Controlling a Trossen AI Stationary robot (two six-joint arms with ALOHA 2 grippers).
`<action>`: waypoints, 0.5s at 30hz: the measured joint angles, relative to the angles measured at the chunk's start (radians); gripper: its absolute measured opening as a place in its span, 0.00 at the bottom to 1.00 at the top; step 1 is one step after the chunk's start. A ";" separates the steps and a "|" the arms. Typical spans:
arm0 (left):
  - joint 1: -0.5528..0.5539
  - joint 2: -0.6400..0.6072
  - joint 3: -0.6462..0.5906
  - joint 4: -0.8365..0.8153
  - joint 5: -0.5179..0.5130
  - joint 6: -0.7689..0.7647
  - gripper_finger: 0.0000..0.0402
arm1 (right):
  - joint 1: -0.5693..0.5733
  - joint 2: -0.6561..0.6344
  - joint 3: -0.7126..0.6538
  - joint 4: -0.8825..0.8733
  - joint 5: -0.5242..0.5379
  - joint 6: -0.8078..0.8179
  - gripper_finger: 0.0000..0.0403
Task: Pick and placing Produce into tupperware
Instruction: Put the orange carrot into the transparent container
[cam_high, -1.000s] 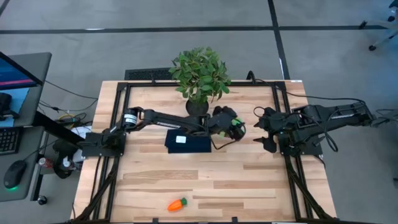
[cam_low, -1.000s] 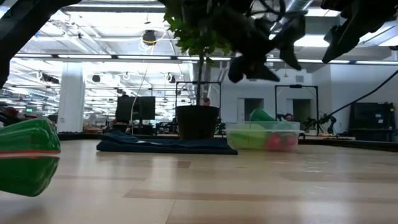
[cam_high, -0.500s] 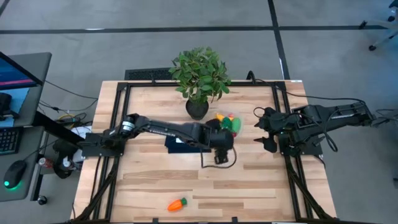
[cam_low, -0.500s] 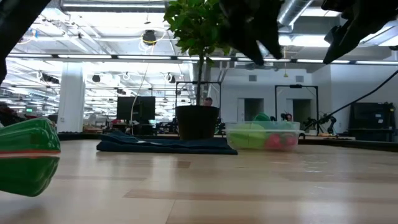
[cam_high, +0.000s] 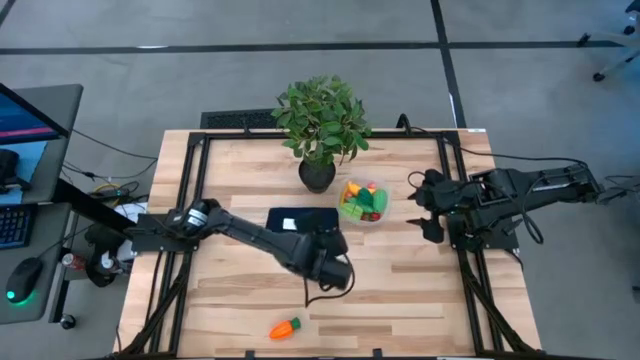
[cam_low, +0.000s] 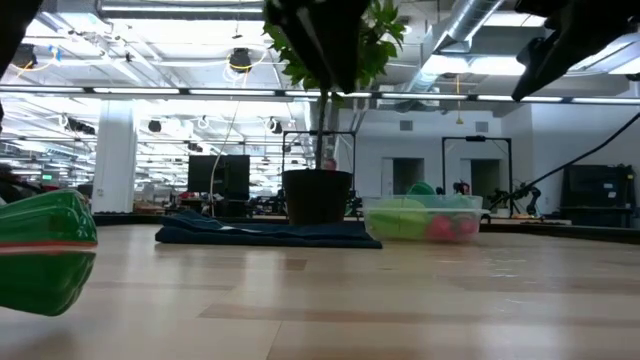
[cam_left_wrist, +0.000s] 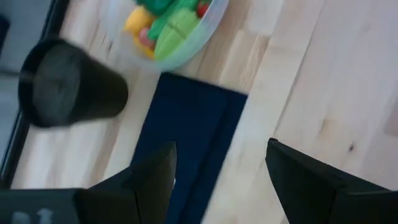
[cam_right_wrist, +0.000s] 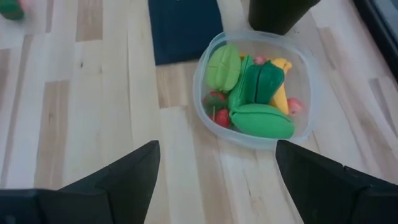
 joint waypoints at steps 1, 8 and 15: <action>-0.013 -0.001 0.000 -0.023 -0.006 -0.038 0.59 | 0.000 0.000 0.000 0.006 0.002 -0.001 0.78; -0.104 -0.005 -0.001 -0.140 -0.050 -0.289 0.59 | 0.000 0.000 0.000 0.049 0.001 -0.033 0.78; -0.195 -0.005 -0.001 -0.236 -0.055 -0.559 0.59 | 0.000 0.000 0.000 0.104 0.001 -0.054 0.78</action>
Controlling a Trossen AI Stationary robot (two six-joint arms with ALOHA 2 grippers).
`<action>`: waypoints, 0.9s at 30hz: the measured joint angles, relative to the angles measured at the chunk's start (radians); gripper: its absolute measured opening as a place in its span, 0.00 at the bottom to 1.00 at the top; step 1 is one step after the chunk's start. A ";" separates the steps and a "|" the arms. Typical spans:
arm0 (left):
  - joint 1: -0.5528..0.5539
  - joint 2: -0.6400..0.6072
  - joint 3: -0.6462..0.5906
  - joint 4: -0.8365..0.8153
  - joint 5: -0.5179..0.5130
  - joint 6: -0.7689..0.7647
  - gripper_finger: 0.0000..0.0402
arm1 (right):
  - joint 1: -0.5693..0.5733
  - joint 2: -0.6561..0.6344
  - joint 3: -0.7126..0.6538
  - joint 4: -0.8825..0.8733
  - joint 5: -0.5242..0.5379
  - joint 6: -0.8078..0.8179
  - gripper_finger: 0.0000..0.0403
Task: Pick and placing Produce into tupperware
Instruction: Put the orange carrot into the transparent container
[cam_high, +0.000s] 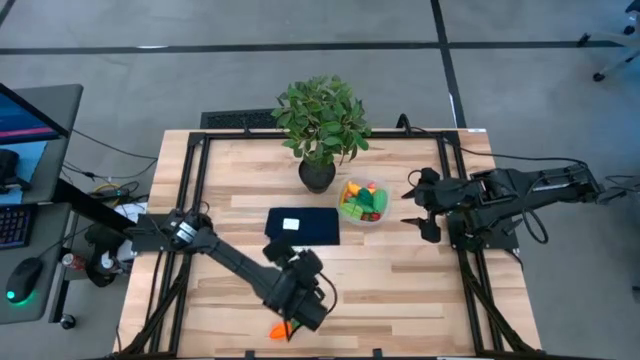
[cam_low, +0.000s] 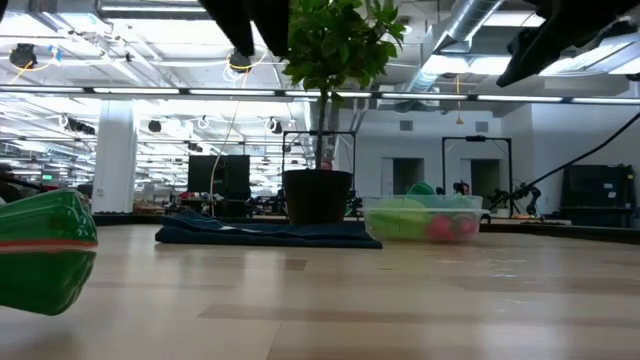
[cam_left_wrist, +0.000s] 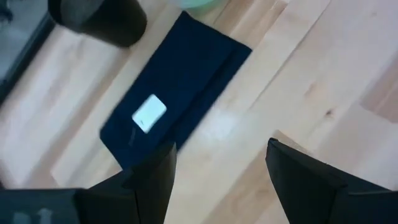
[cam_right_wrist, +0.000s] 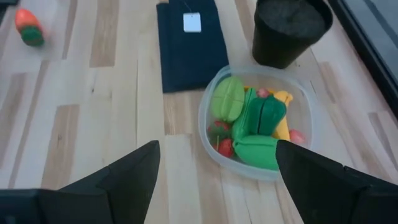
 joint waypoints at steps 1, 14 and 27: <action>-0.013 0.000 -0.001 0.001 -0.001 -0.031 0.59 | 0.000 0.000 0.000 0.010 0.000 -0.004 0.78; -0.160 -0.001 -0.040 0.002 0.001 -0.376 0.59 | 0.000 0.024 0.000 0.113 -0.005 -0.050 0.78; -0.263 -0.001 -0.040 0.126 0.030 -0.457 0.59 | 0.001 0.171 0.000 0.137 -0.034 -0.034 0.78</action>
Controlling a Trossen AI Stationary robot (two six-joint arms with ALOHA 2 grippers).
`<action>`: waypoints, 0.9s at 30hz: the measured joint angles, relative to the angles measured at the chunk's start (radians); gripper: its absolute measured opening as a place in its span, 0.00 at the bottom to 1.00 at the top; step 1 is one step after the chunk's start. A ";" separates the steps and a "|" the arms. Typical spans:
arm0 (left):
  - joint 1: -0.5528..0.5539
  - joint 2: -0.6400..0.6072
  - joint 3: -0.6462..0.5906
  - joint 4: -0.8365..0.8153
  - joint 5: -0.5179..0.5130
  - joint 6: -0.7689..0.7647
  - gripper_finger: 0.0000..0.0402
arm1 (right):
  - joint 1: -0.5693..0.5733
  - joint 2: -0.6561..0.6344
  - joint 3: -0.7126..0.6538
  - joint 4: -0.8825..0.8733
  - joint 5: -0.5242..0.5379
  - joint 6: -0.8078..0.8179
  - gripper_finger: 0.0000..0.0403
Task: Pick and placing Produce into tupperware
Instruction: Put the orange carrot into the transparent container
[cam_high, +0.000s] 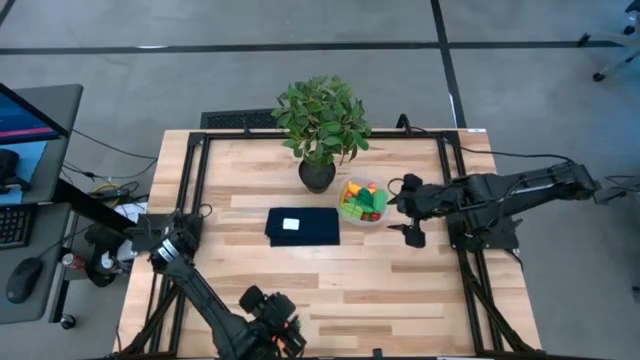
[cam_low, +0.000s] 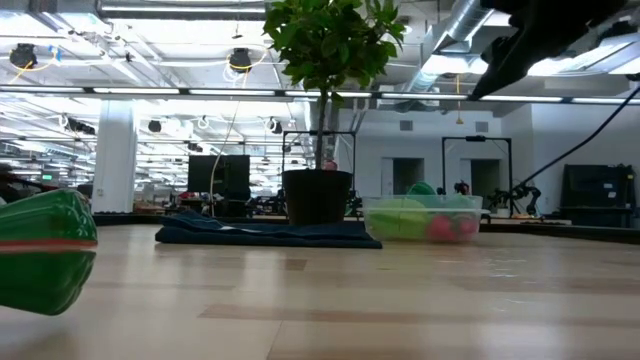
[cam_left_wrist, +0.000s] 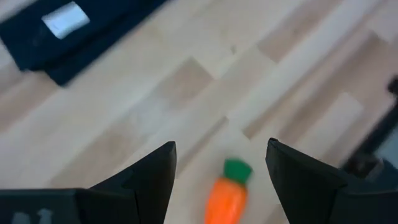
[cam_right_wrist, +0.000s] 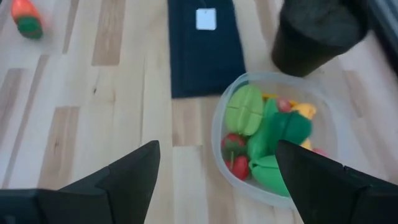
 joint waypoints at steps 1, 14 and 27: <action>-0.002 0.000 0.000 0.010 0.022 0.012 0.59 | 0.000 0.015 0.000 0.007 -0.009 -0.003 0.78; -0.060 0.002 -0.036 0.055 0.165 0.031 0.59 | 0.001 0.127 0.000 0.159 -0.191 -0.008 0.78; -0.073 0.003 -0.230 0.302 0.223 0.190 0.59 | 0.045 0.051 0.000 0.263 -0.224 -0.032 0.78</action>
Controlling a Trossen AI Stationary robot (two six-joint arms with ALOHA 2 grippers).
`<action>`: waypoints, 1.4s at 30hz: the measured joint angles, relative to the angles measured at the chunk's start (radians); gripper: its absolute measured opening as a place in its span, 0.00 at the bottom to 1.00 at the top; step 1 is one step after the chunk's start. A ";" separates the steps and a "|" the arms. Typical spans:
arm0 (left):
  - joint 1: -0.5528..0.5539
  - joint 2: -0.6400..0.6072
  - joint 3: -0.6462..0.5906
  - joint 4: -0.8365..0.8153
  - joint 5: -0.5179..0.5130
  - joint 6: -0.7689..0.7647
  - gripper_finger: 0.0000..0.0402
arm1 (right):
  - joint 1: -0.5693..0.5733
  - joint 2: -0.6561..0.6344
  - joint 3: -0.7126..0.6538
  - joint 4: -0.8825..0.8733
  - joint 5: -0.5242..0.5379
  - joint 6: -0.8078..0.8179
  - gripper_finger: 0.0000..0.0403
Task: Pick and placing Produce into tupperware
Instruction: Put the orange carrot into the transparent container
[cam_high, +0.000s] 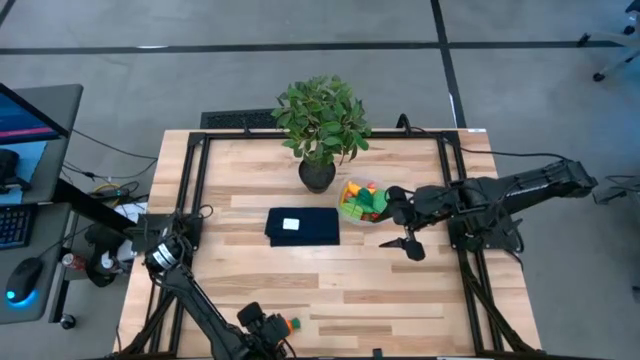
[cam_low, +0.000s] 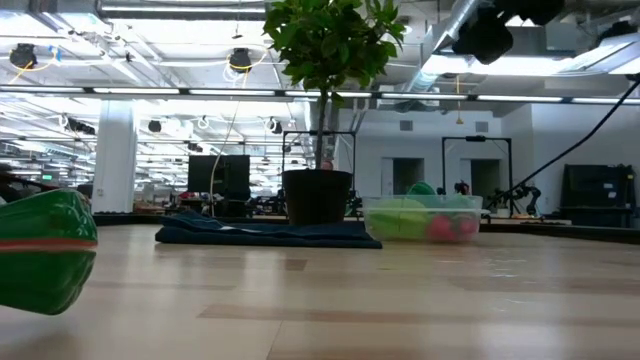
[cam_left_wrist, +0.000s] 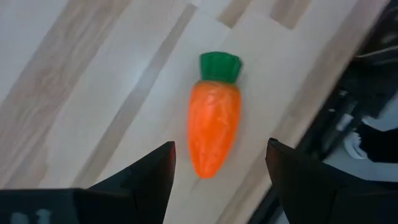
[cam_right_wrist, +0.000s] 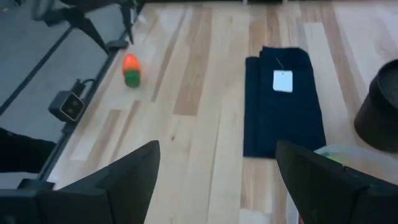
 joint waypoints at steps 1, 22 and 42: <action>0.001 0.000 -0.003 -0.005 0.000 -0.001 0.59 | 0.004 -0.003 0.000 0.002 0.000 0.000 0.78; 0.080 -0.002 -0.165 0.207 0.040 0.287 0.59 | 0.017 -0.005 0.000 -0.009 0.006 0.026 0.78; 0.144 -0.001 -0.225 0.282 0.129 0.308 0.47 | 0.017 -0.005 0.000 -0.092 0.006 0.027 0.78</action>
